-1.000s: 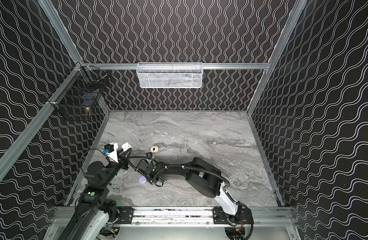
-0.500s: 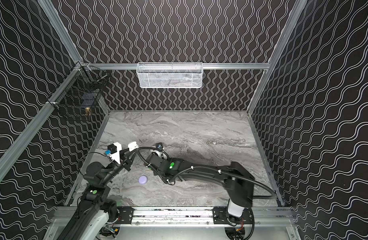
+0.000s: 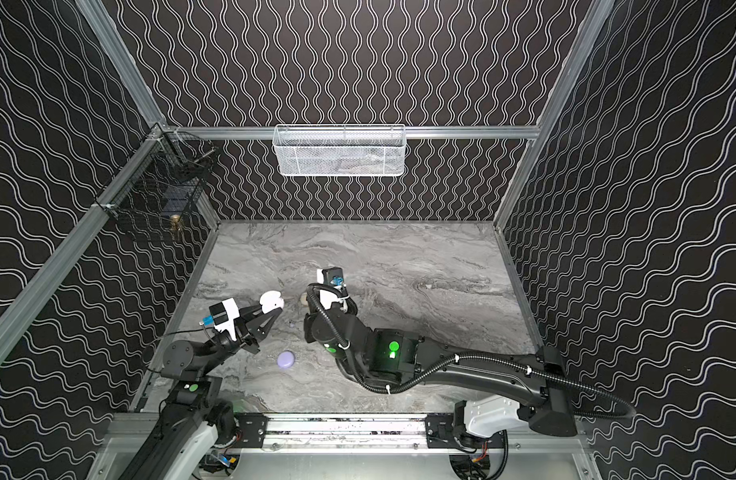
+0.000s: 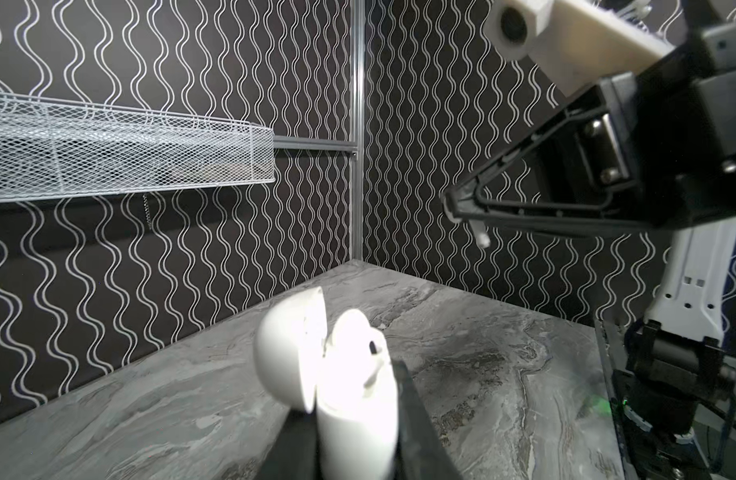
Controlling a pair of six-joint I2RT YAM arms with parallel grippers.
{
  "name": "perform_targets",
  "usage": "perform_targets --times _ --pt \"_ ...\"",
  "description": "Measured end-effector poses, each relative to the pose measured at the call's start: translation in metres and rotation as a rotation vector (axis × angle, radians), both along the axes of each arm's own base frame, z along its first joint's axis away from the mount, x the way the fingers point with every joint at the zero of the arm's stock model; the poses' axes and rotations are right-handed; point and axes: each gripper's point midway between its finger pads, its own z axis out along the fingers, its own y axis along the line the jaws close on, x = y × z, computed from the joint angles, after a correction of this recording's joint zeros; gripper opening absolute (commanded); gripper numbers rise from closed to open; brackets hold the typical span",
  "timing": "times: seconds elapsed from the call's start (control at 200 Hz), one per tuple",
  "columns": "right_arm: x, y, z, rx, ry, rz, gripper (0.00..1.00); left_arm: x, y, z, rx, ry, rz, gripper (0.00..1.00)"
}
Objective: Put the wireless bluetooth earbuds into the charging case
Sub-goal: 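Carry the white earbud over the open case and lower it toward the slot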
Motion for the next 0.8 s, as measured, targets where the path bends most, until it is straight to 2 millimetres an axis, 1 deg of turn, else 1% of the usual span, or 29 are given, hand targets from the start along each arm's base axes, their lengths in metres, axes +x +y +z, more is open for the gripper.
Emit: perform_targets --times 0.065,0.15,0.255,0.39,0.636,0.801 --pt "-0.007 0.011 0.013 0.023 -0.04 0.026 0.15 -0.004 -0.001 0.0 0.001 -0.014 -0.016 0.0" --pt "-0.008 0.023 0.021 0.039 -0.073 0.037 0.14 -0.007 -0.003 0.0 0.001 -0.026 -0.033 0.0" --pt "-0.01 0.04 0.023 0.03 -0.099 0.053 0.15 -0.012 -0.004 0.004 -0.006 -0.047 -0.047 0.0" --pt "-0.014 0.057 0.019 0.02 -0.111 0.082 0.14 -0.018 -0.003 0.009 -0.009 -0.076 -0.049 0.0" --pt "-0.017 0.067 0.012 0.024 -0.117 0.108 0.15 -0.018 0.002 0.012 -0.01 -0.075 -0.003 0.0" --pt "-0.022 0.073 0.008 0.033 -0.126 0.141 0.15 -0.017 0.005 0.009 -0.013 -0.051 0.018 0.0"
